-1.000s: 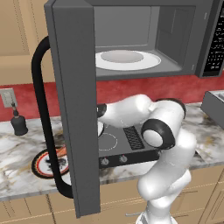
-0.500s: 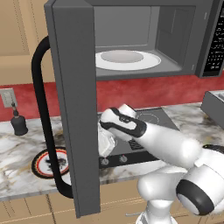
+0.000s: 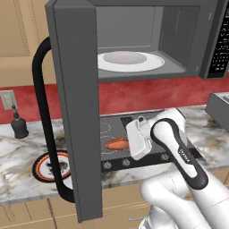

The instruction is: Pick the sweet potato from the counter and place it in the microwave. Then turn on the microwave.

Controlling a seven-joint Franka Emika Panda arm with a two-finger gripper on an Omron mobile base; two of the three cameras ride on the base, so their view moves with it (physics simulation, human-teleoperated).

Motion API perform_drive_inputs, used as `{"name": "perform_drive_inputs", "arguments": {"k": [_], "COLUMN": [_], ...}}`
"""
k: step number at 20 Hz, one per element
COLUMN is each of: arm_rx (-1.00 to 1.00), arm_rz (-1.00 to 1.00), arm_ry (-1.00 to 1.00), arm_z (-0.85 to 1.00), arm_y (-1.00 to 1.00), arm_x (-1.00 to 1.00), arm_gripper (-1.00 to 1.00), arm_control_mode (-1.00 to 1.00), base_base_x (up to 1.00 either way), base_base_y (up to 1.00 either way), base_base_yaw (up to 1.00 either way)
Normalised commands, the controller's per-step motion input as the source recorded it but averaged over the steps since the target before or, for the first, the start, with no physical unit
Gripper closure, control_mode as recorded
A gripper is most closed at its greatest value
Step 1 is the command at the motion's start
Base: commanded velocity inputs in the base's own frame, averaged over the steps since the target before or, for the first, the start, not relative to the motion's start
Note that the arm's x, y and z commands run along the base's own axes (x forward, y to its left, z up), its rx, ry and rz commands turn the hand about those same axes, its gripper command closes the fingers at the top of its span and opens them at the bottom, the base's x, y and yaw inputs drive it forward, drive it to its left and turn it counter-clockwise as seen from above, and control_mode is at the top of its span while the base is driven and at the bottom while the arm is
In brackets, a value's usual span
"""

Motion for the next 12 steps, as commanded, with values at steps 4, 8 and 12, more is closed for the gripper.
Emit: {"name": "perform_drive_inputs", "arguments": {"k": [4, 8, 12], "arm_rx": [0.09, 0.08, 0.07], "arm_rz": [-0.21, -0.21, -0.2], "arm_ry": [0.0, 0.0, 0.0], "arm_z": [0.92, 0.94, 0.9], "arm_y": [-0.8, -0.51, -0.26], "arm_x": [-0.49, -0.35, -0.2], "arm_gripper": [1.0, 1.0, 1.0], "arm_control_mode": [-1.0, -1.0, -1.0], "base_base_x": [0.0, 0.0, 0.0], "base_base_y": [0.0, 0.0, 0.0], "base_base_yaw": [0.0, 0.0, 0.0]}}
